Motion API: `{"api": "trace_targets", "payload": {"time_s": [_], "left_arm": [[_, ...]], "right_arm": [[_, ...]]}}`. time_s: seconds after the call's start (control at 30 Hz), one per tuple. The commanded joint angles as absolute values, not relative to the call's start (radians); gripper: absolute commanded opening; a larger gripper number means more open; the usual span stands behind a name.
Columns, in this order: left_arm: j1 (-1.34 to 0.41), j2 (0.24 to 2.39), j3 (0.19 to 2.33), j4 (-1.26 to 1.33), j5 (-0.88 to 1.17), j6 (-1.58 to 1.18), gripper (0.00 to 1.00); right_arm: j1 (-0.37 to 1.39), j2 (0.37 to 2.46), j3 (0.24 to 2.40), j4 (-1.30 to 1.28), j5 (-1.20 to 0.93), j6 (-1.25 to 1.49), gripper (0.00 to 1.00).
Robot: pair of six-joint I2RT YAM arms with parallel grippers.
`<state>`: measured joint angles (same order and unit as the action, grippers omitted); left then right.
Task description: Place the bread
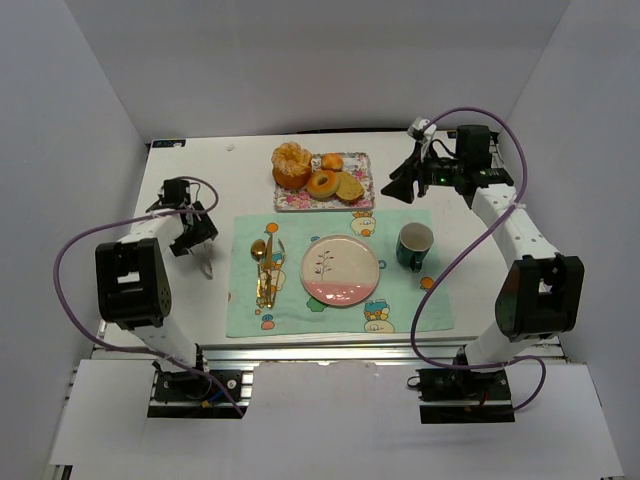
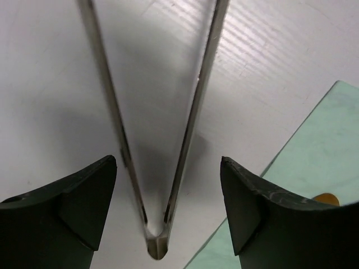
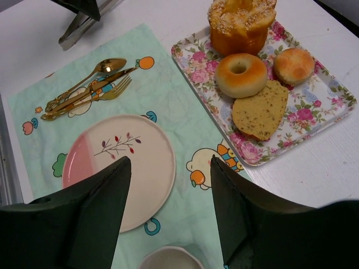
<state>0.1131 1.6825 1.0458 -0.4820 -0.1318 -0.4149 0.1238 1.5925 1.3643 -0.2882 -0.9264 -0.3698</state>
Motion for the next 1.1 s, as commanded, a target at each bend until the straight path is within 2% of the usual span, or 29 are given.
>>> {"api": "trace_targets", "payload": {"time_s": [0.0, 0.17, 0.37, 0.4, 0.5, 0.57, 0.63, 0.67, 0.8, 1.0, 1.07], "left_arm": [[0.084, 1.738, 1.124, -0.527, -0.193, -0.373, 0.83], [0.061, 1.792, 1.149, -0.595, -0.279, -0.367, 0.81], [0.061, 1.778, 1.068, -0.504, -0.236, -0.359, 0.76], [0.063, 1.785, 1.043, -0.485, -0.201, -0.360, 0.67], [0.066, 1.801, 1.013, -0.417, -0.137, -0.382, 0.54], [0.067, 1.804, 0.971, -0.362, -0.114, -0.394, 0.41], [0.069, 1.802, 0.945, -0.339, -0.094, -0.405, 0.33], [0.069, 1.802, 0.939, -0.327, -0.091, -0.403, 0.24], [0.069, 1.764, 0.946, -0.321, -0.081, -0.387, 0.08], [0.019, 1.615, 1.067, -0.367, 0.067, -0.360, 0.09], [-0.061, 1.594, 1.135, -0.391, 0.147, -0.364, 0.12]], "right_arm": [[0.114, 1.580, 1.368, -0.255, -0.945, -0.356, 0.64], [0.095, 1.583, 1.378, -0.245, -0.951, -0.342, 0.64], [0.063, 1.594, 1.381, -0.221, -0.980, -0.287, 0.64], [0.060, 1.597, 1.384, -0.221, -0.980, -0.276, 0.64], [0.049, 1.600, 1.393, -0.221, -0.992, -0.267, 0.64], [0.038, 1.594, 1.394, -0.221, -0.996, -0.265, 0.64], [0.031, 1.588, 1.393, -0.222, -0.997, -0.264, 0.64], [0.028, 1.586, 1.391, -0.222, -1.000, -0.264, 0.64], [0.014, 1.580, 1.382, -0.222, -1.009, -0.259, 0.64], [0.012, 1.578, 1.388, -0.226, -1.015, -0.249, 0.64], [0.011, 1.580, 1.388, -0.221, -1.017, -0.244, 0.64]]}}
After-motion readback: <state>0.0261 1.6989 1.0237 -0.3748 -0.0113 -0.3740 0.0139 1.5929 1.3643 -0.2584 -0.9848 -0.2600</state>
